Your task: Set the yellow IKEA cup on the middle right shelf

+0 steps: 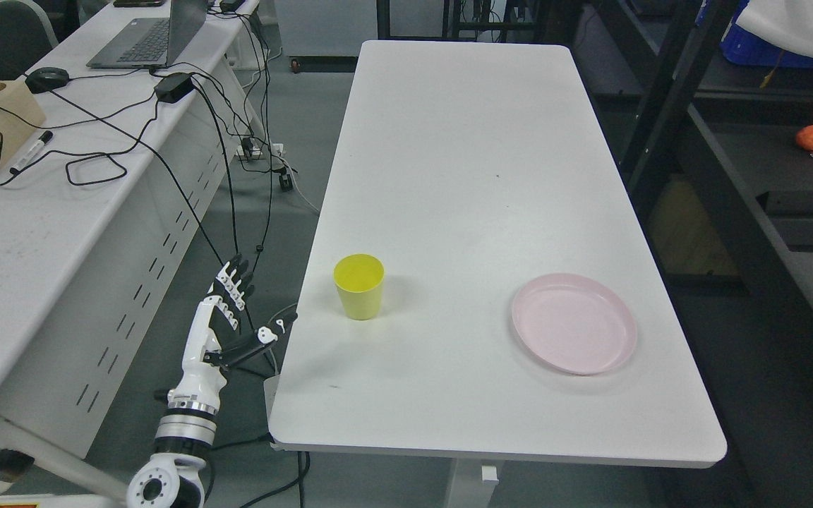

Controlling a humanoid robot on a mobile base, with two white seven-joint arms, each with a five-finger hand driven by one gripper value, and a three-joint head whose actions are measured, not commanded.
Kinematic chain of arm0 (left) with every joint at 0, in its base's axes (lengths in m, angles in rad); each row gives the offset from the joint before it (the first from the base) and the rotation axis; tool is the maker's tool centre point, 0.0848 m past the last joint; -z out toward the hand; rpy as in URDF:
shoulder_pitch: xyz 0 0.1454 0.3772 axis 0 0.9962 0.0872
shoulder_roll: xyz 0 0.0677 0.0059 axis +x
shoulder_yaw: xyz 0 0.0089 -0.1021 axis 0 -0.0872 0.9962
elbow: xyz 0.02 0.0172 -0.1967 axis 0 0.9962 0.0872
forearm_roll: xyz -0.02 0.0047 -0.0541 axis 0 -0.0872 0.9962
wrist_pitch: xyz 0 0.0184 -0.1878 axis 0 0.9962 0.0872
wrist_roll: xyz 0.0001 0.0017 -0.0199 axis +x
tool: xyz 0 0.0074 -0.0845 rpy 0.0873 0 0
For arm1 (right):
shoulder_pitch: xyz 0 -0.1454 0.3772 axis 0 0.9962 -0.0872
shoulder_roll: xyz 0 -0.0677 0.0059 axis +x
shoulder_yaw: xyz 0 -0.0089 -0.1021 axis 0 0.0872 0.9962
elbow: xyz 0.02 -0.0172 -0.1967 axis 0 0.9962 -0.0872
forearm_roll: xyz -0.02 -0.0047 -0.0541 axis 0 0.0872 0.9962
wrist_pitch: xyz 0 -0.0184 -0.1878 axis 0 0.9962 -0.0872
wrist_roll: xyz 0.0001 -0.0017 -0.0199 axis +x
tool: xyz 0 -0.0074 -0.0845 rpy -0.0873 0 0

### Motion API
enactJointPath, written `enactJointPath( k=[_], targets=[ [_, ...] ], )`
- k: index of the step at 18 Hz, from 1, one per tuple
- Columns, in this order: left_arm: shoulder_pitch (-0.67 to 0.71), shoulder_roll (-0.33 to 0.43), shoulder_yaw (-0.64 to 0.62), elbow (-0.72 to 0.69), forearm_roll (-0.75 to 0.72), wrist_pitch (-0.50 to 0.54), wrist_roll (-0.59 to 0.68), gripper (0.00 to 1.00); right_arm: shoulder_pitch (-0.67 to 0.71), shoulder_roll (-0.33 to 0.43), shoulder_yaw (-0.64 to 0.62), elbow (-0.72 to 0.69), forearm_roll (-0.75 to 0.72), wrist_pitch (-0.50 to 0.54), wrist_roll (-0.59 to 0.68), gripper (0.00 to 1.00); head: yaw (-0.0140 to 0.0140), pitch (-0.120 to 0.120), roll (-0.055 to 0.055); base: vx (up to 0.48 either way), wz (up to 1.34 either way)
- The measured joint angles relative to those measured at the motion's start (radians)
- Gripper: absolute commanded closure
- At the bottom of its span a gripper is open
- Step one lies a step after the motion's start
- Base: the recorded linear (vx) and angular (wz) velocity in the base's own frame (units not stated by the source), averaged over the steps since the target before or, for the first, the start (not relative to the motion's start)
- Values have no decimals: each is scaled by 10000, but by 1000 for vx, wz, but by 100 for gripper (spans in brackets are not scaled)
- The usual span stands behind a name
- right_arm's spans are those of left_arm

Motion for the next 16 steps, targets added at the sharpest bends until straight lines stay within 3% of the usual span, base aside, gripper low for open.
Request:
enactJointPath(
  k=[4,9,16],
  targets=[
    [11,0,-60,8,157,-12,-19,1,0,0,0,0,0,0,0,1,0,0,0,16,-35],
    [-74,0,-432,131,1403,80,-36,2,-2,0,0,0,0,0,0,1,0,0,0,44,10],
    [-1009,0,-731,847,2088,255,-43,2,0,0,0,0,0,0,0,1,0,0,0,6,0]
  ],
)
